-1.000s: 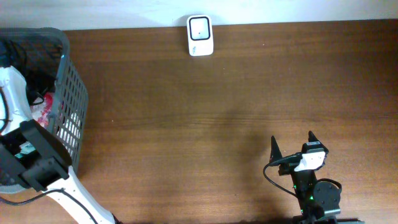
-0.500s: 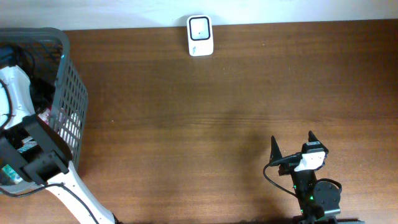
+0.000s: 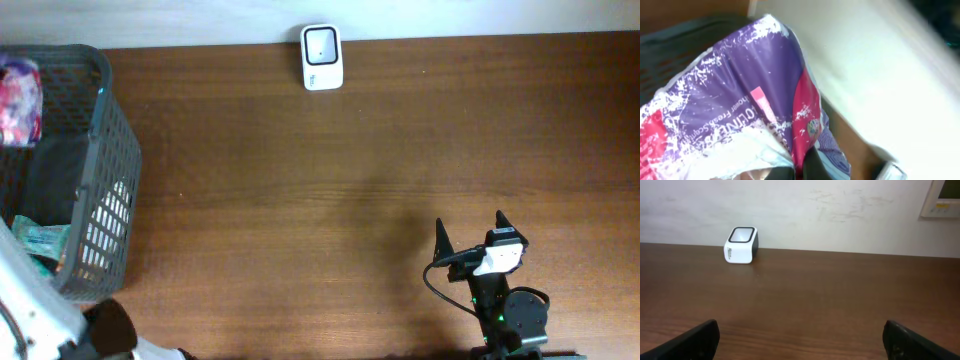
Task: Scan the item barcode
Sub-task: 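Lift the red-purple box out and place it on the table centre, then reach the left gripper back into the basket and grasp the green pouch, then place the green pouch beside the red-purple box and withdraw, then reach the left gripper into the basket and grasp the cream tube, then place the cream tube on the table left of the green pouch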
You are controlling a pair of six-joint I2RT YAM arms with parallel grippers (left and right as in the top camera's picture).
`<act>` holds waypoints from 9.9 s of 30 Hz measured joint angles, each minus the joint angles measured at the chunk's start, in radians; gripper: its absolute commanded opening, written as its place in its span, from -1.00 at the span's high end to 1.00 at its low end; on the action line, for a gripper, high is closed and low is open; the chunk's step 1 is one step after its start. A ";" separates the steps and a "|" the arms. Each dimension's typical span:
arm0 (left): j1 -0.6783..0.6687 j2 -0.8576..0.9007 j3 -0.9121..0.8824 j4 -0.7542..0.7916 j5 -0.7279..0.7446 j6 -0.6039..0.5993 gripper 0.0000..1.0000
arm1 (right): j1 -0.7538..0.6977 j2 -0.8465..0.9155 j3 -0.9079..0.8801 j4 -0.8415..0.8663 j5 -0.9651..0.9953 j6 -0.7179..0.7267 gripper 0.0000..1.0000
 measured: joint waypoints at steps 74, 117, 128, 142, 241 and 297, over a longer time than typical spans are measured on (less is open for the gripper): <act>0.156 0.159 -0.686 0.227 -0.340 0.156 -0.52 | 0.000 0.000 0.000 0.000 0.000 0.000 -0.97; 0.068 -0.450 -0.612 0.476 0.324 0.037 1.00 | 0.000 -0.001 0.000 0.000 0.000 0.000 -0.97; -0.708 -0.104 -0.615 0.452 0.184 0.131 1.00 | 0.000 -0.001 0.000 0.000 0.000 0.000 -0.97; -0.977 0.392 -0.617 0.330 -0.087 0.033 0.94 | 0.000 -0.001 0.000 0.000 0.000 0.000 -0.97; 0.084 0.272 0.080 -0.447 -0.213 0.088 -0.99 | 0.000 -0.001 0.000 0.000 0.000 0.000 -0.97; 0.100 0.208 0.396 -0.454 0.341 0.400 1.00 | 0.000 0.000 0.000 0.000 0.000 0.000 -0.97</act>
